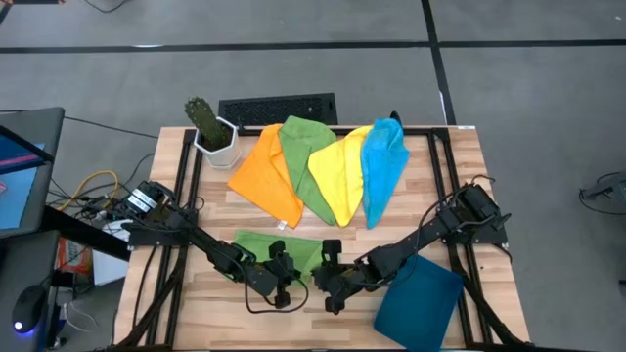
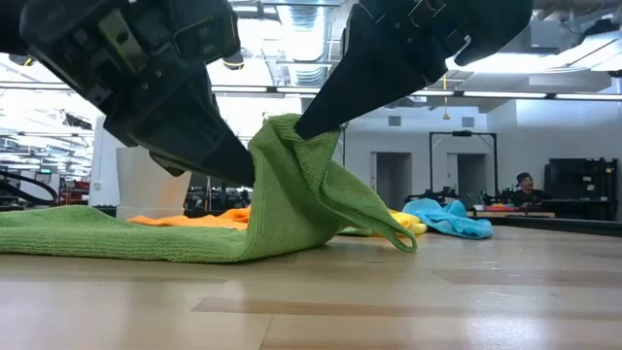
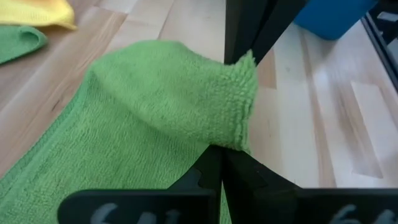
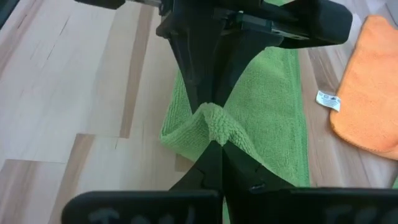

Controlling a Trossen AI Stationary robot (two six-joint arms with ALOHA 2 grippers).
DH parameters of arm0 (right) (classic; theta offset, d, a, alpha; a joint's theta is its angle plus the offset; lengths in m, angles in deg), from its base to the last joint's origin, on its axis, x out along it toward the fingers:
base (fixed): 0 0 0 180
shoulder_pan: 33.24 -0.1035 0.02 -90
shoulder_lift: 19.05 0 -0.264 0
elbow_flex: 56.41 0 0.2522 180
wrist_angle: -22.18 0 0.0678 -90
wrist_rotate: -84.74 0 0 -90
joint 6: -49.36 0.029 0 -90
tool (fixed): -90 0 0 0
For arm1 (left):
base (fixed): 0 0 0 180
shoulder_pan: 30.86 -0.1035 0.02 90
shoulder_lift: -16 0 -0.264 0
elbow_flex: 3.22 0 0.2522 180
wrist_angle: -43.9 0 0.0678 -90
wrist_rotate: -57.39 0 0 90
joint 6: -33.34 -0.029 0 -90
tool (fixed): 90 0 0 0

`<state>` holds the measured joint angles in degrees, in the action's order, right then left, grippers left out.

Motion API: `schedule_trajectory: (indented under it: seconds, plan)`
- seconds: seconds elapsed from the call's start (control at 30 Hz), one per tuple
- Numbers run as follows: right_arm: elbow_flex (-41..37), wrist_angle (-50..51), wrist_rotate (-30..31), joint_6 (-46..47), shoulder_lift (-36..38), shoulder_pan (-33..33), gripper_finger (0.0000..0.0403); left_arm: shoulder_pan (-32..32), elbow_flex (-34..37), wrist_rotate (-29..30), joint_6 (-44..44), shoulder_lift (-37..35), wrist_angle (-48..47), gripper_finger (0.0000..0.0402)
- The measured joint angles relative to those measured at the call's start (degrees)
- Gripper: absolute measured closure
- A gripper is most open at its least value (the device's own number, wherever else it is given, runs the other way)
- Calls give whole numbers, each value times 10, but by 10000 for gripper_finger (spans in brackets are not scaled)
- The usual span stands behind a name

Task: Fold microfiber towels
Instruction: Fold the right green microfiber towel

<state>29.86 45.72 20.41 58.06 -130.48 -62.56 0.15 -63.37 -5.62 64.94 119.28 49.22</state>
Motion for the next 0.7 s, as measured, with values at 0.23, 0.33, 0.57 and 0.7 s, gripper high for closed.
schedule_trajectory:
  seconds: [0.23, 0.33, 0.57, 0.7]
  plan:
    - [0, -13, 0, -2, 0, 3, 375, 0, 0, -12, -5, 0, 19, 401]
    - [0, -19, 0, -2, 0, 6, 375, 0, 0, -23, -5, 3, 17, 401]
    - [0, -24, 0, -2, 0, 6, 381, 0, -11, -54, -7, 54, 37, 401]
    - [0, -30, -1, -1, 0, 6, 376, 0, -23, -51, -10, 66, 46, 401]
